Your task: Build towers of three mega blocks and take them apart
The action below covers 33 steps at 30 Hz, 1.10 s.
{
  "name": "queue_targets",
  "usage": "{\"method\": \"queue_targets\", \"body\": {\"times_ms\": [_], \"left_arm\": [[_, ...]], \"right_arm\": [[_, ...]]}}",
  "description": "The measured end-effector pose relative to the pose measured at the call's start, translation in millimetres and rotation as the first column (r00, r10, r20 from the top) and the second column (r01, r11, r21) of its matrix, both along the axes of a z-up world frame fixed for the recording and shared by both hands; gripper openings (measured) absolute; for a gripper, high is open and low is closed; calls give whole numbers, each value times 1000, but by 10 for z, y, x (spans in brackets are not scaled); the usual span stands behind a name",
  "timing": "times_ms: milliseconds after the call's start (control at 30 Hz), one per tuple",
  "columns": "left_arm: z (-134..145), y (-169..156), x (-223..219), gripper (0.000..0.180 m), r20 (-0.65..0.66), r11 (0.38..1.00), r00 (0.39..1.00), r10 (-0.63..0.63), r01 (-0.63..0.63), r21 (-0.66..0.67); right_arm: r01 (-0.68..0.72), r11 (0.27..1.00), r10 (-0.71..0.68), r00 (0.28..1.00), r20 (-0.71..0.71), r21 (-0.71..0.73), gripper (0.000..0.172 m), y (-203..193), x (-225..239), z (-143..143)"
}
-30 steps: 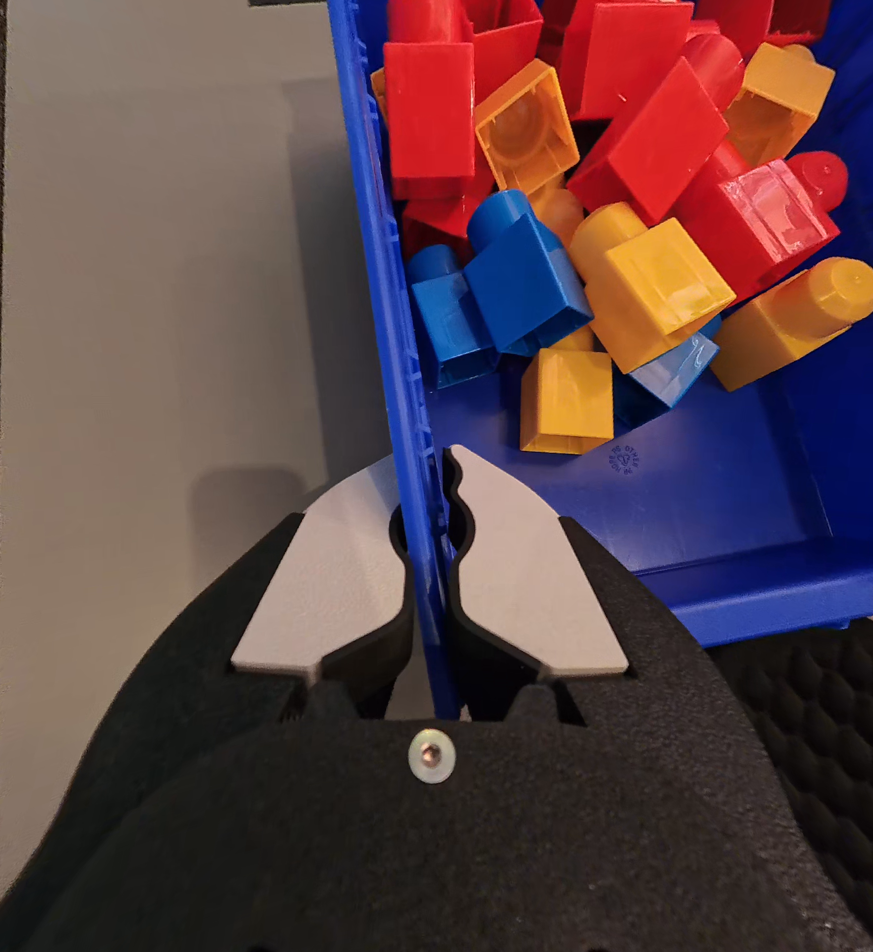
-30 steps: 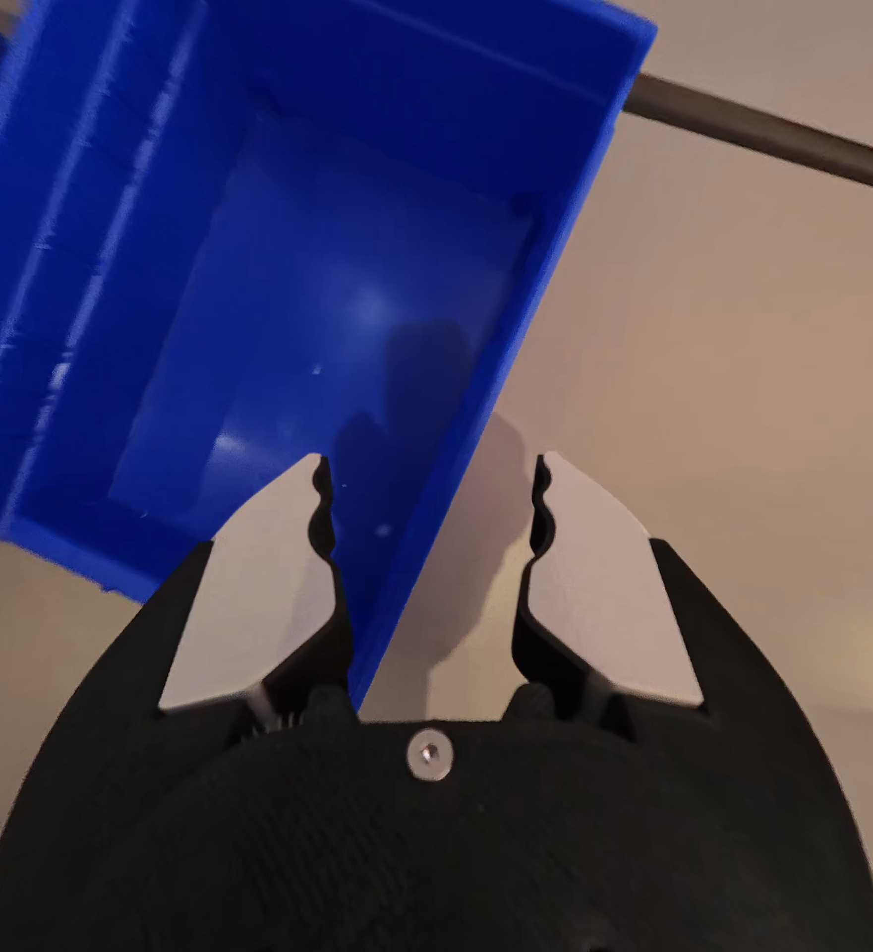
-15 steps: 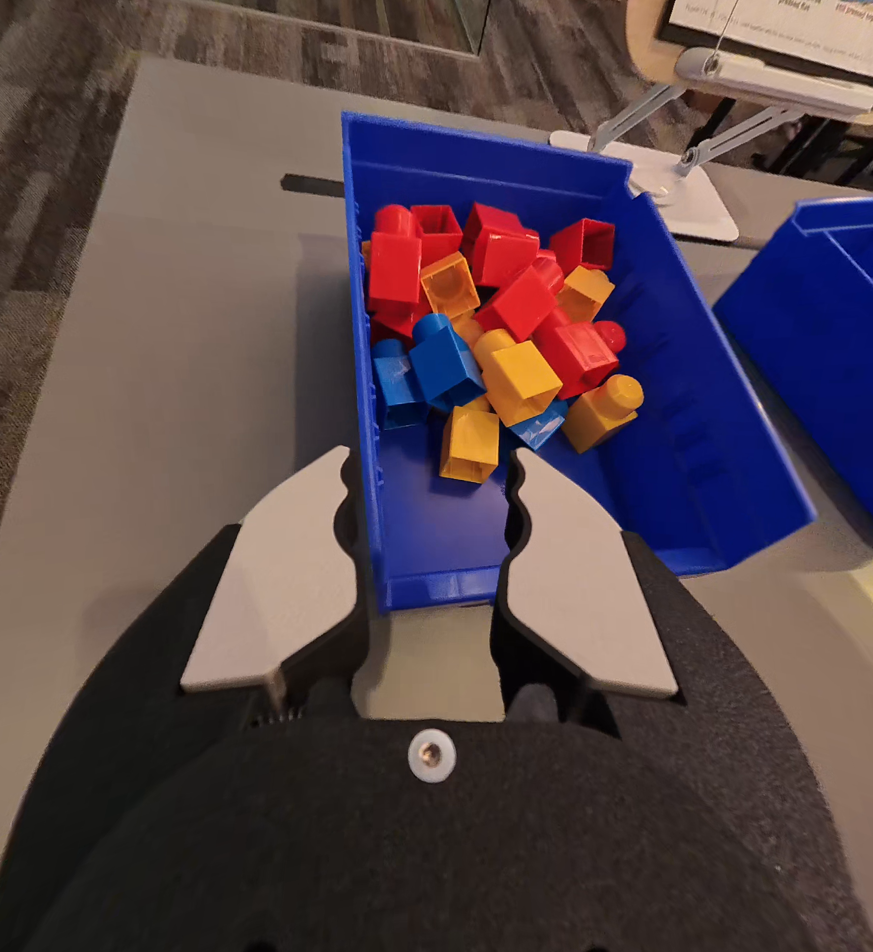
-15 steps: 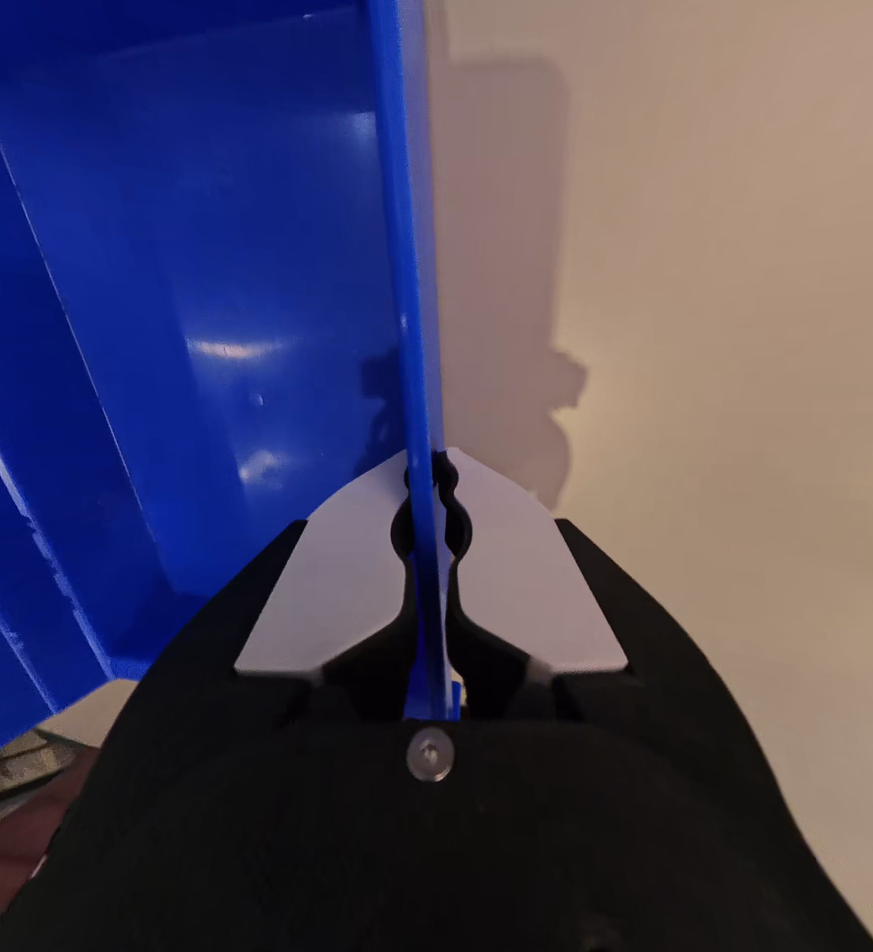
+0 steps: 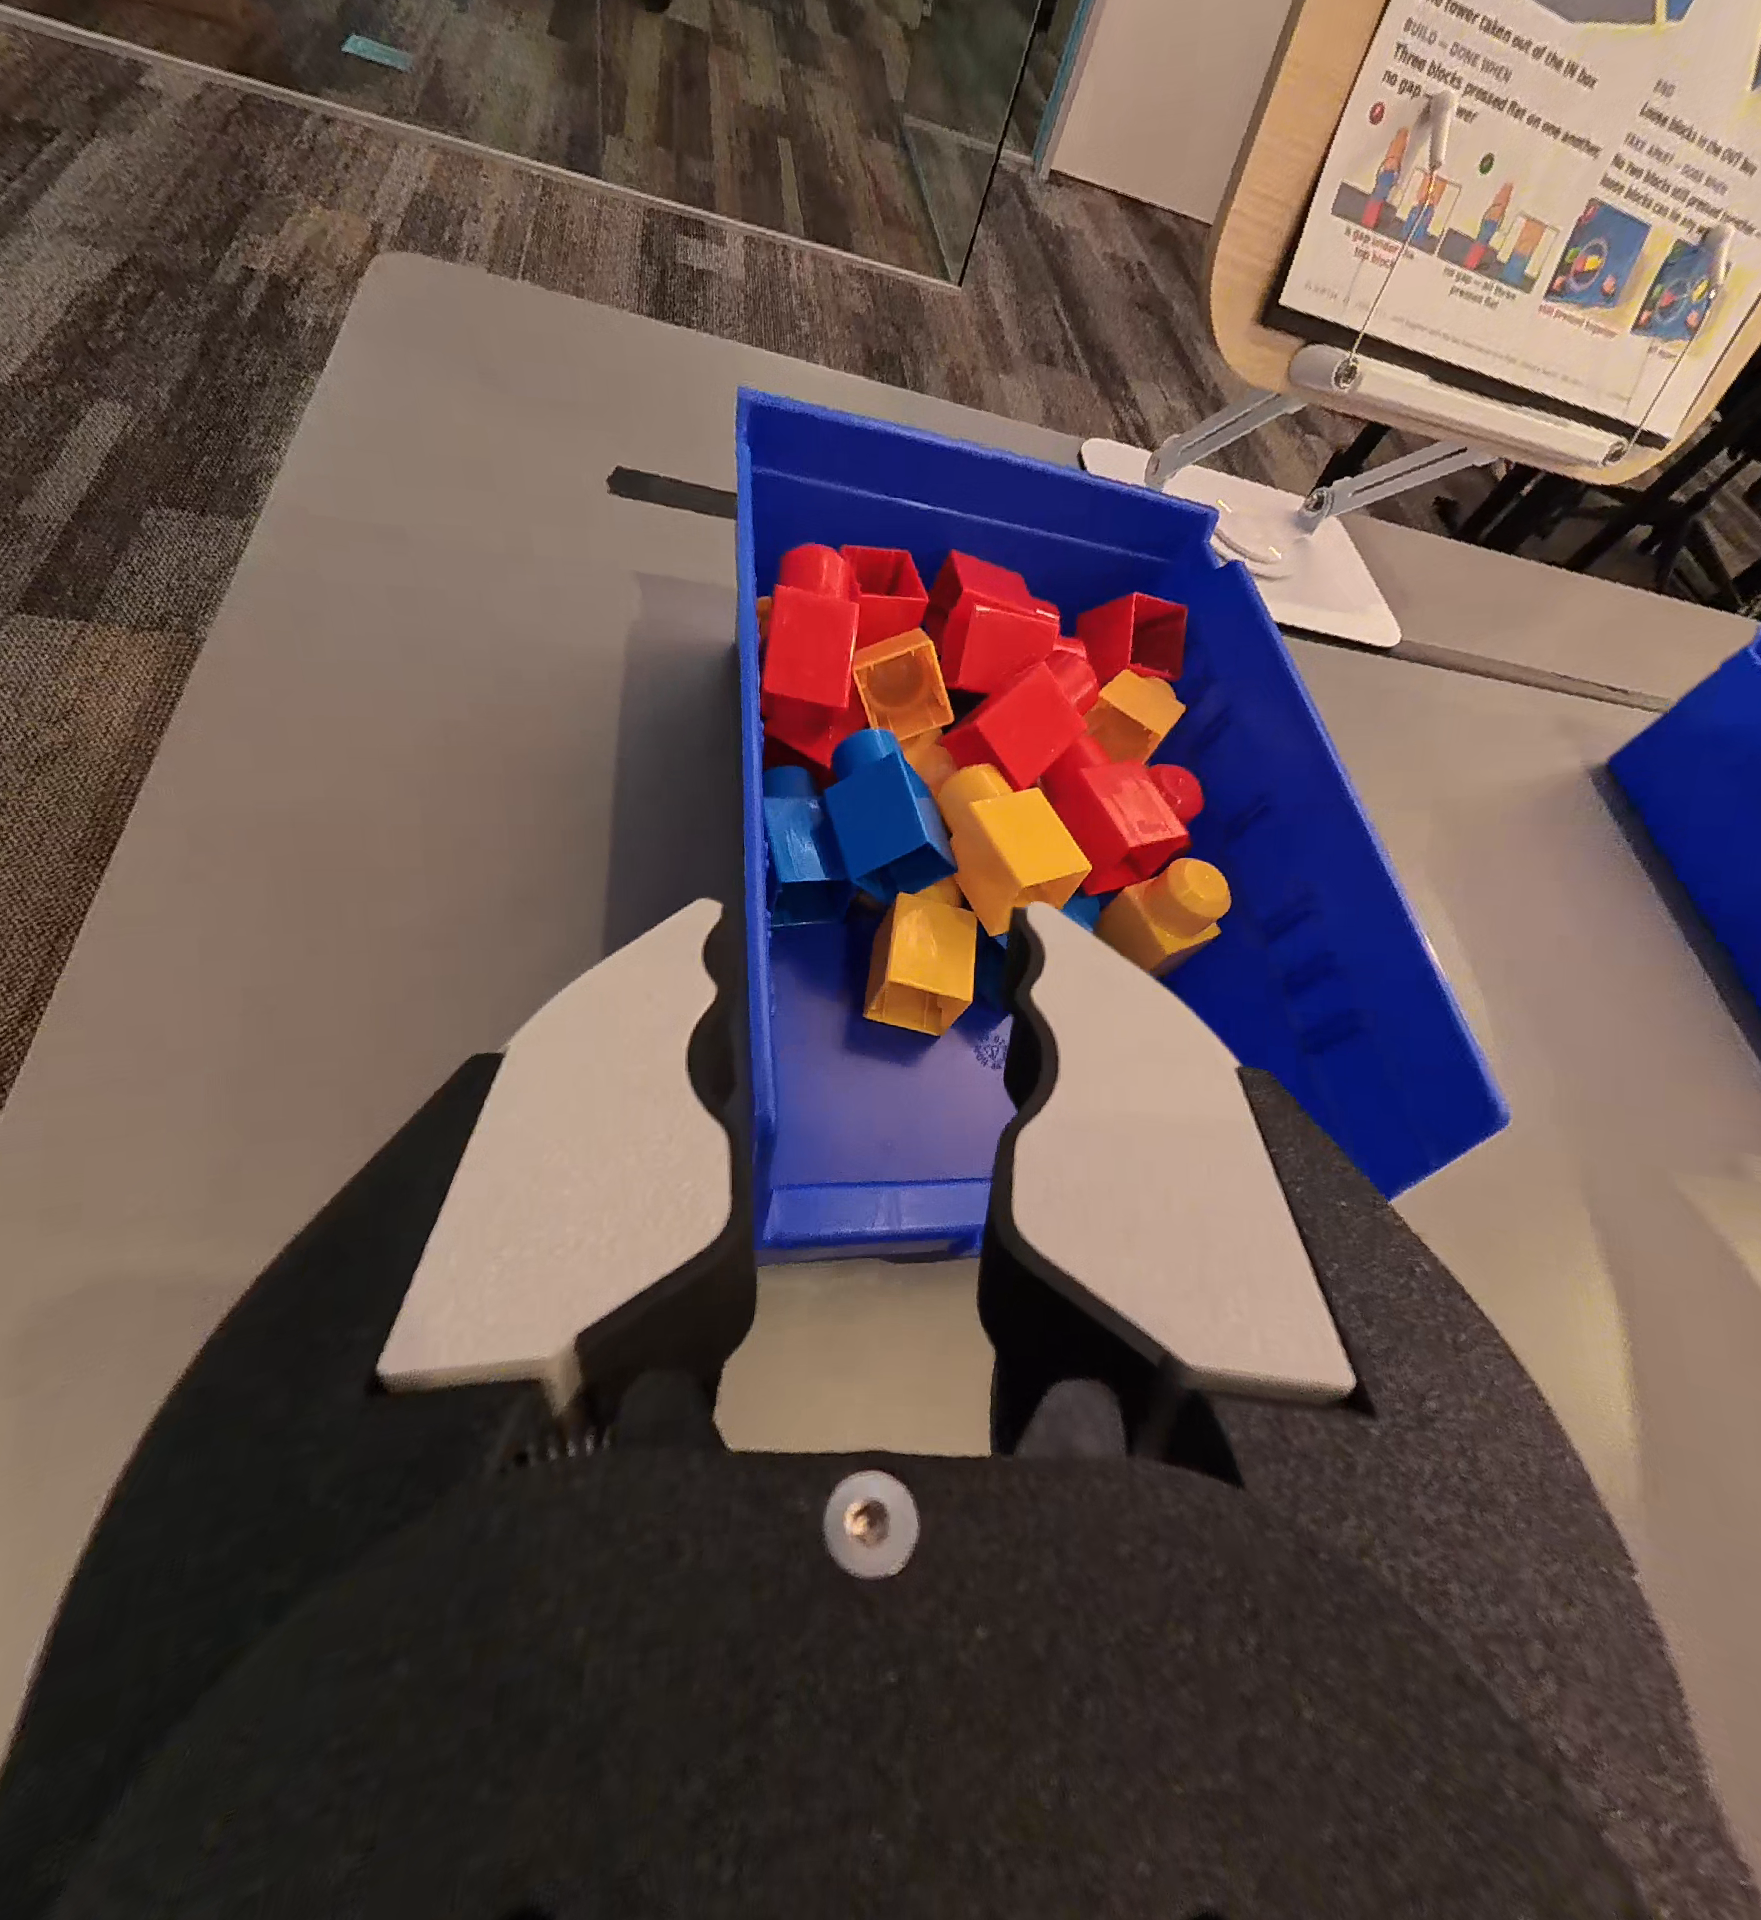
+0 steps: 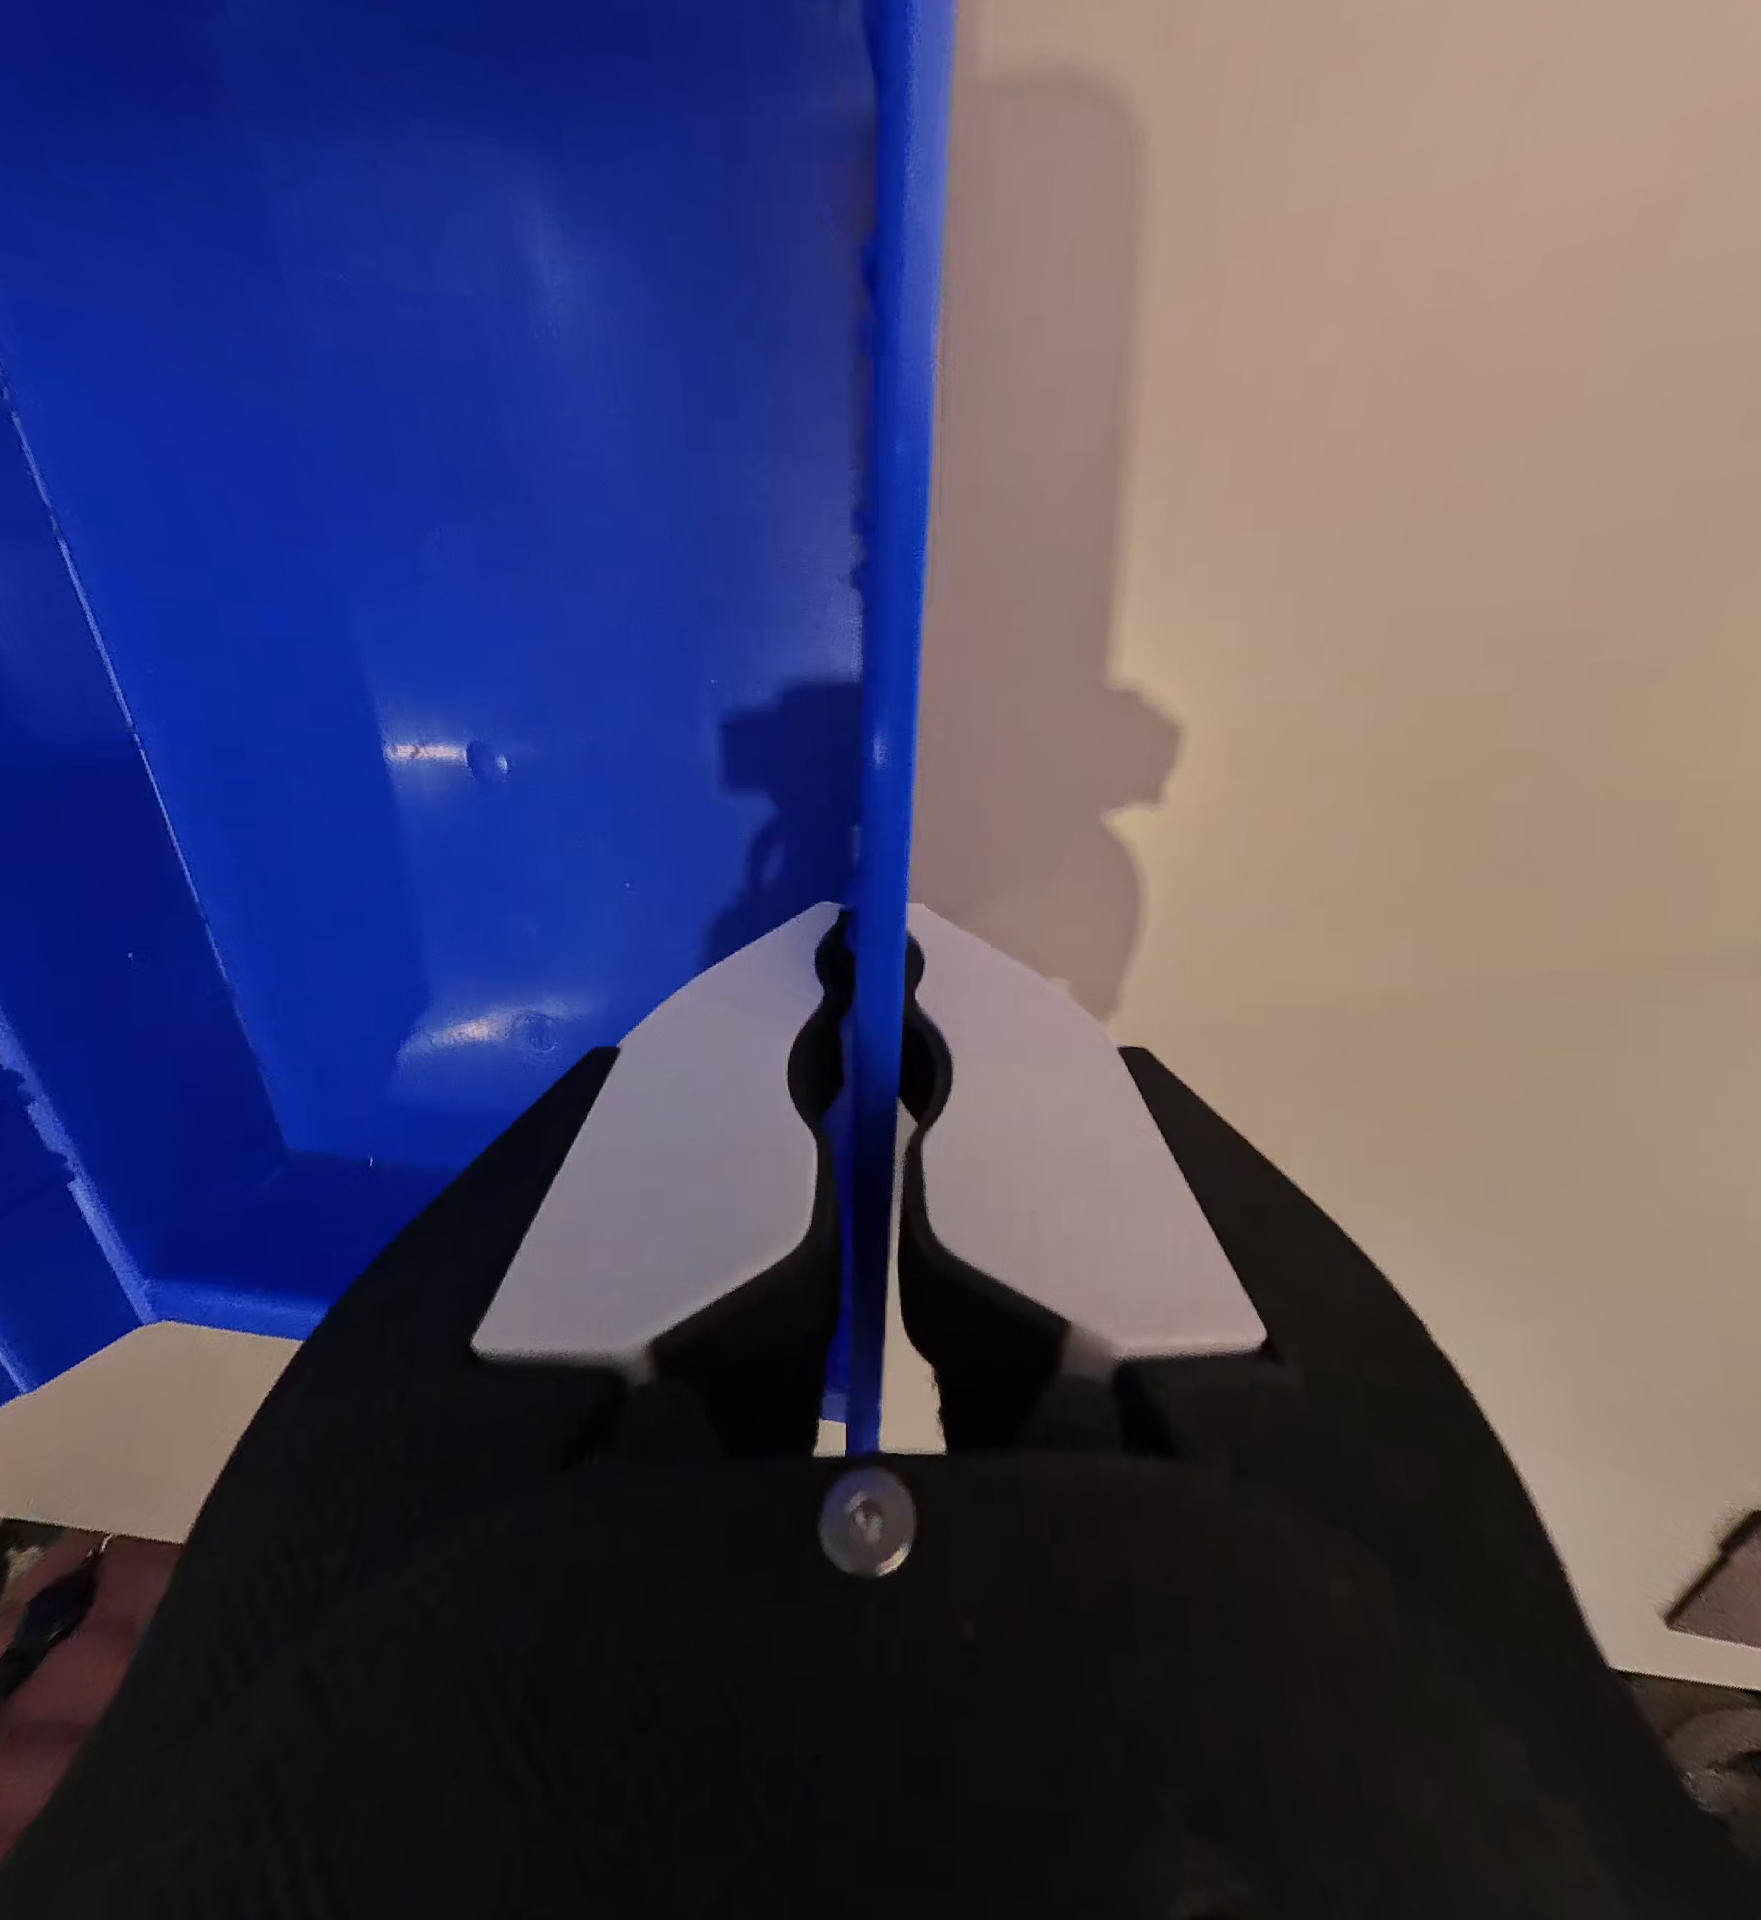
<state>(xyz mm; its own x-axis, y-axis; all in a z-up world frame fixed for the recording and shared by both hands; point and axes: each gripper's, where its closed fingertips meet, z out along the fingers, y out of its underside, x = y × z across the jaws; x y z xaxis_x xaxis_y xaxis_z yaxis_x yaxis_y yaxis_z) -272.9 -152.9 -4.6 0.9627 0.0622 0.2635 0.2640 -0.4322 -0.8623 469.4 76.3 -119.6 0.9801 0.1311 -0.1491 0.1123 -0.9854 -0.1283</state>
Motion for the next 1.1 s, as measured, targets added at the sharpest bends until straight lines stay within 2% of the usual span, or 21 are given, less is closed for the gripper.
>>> {"method": "queue_targets", "body": {"times_ms": [200, 333, 400, 467, 500, 567, 633, 700, 800, 867, 900, 1000, 1100], "left_arm": [[139, 87, 32, 49, 15, 998, 1000, 11, -12, 62], [281, 86, 133, 51, -31, 996, 1000, -6, 9, 84], [379, 75, 250, 51, -69, 993, 996, -50, 58, 108], [433, 78, 387, 54, -110, 985, 988, -105, 118, 123], [432, 92, 462, 57, -127, 980, 982, -138, 154, 126], [346, 151, 642, 58, -124, 965, 968, -218, 233, 119], [136, 254, 753, 59, -83, 964, 963, -255, 260, 59], [-47, 373, 850, 54, -62, 965, 963, -263, 264, 7], [-266, 544, 946, 46, -45, 975, 976, -211, 207, -87], [-443, 657, 918, 48, -66, 974, 986, -151, 138, -179], [-524, 704, 908, 49, -64, 969, 990, -126, 108, -223], [-691, 812, 841, 51, -111, 944, 992, -61, 22, -328], [-760, 915, 755, 50, -181, 920, 983, -24, -49, -389]], "right_arm": [[-39, 999, 39, 999, -8, 19, 7, 2, 77, 0], [-84, 996, 83, 996, 24, 40, 8, 0, 82, 17], [-109, 986, 98, 991, 86, 126, 10, 67, 109, 143], [-103, 947, 55, 985, 161, 304, 23, 223, 149, 483], [-99, 904, 21, 982, 188, 417, 28, 302, 148, 741], [-101, 763, -9, 986, 167, 638, 37, 374, -10, 1359], [-97, 600, 69, 995, 70, 794, 44, 285, -393, 1947], [-59, 466, 179, 983, -29, 883, 45, 111, -804, 2407], [15, 318, 303, 946, -117, 948, 46, -111, -1272, 2815], [42, 260, 356, 924, -136, 965, 47, -187, -1487, 2880], [44, 253, 379, 915, -141, 966, 47, -207, -1579, 2851], [8, 279, 425, 895, -131, 960, 46, -206, -1781, 2613], [-66, 341, 453, 886, -103, 938, 49, -126, -1890, 2405]]}}
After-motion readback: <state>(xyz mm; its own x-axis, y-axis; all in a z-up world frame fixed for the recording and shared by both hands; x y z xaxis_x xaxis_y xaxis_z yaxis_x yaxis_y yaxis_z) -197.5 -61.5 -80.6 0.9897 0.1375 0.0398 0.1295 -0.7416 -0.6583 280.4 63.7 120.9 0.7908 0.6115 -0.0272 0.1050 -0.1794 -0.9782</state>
